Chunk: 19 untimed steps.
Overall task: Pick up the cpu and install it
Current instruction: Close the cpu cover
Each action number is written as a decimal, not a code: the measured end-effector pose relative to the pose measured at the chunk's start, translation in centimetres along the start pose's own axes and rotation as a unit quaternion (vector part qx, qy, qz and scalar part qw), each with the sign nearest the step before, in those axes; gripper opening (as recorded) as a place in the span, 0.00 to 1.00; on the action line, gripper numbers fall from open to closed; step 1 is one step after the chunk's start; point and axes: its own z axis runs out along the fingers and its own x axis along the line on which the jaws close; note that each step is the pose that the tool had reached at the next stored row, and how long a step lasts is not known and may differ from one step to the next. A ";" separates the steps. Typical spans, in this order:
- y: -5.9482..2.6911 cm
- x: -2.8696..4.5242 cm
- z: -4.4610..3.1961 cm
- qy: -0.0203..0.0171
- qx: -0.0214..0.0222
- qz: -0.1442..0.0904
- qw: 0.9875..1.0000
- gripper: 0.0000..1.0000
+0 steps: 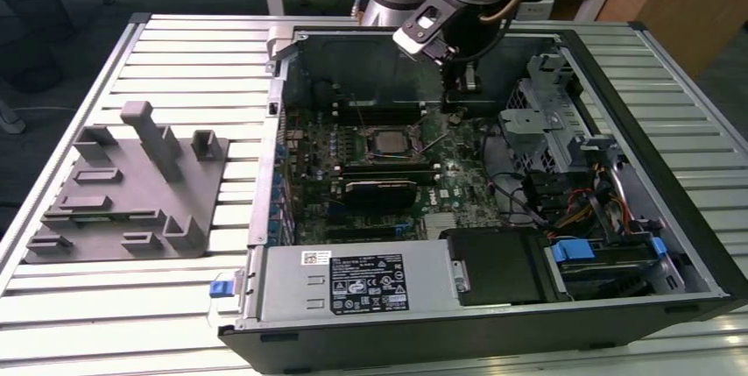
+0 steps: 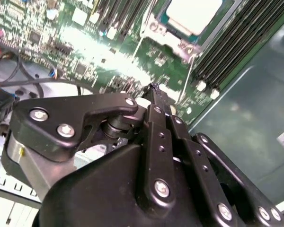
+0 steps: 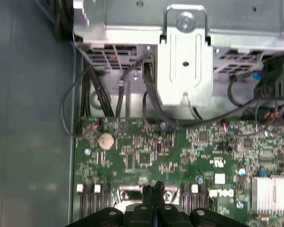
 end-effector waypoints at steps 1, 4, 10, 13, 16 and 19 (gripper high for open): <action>0.30 0.00 0.02 0.000 0.000 0.000 1.000 0.11; 0.99 -0.01 0.09 0.000 0.001 0.000 1.000 0.11; 1.79 -0.01 0.93 0.000 0.002 0.000 1.000 0.11; 2.04 0.00 1.47 0.000 0.002 0.000 1.000 0.11; 2.25 0.00 2.02 0.000 0.003 0.000 1.000 0.11; 2.25 0.01 2.58 0.000 0.004 0.000 1.000 0.11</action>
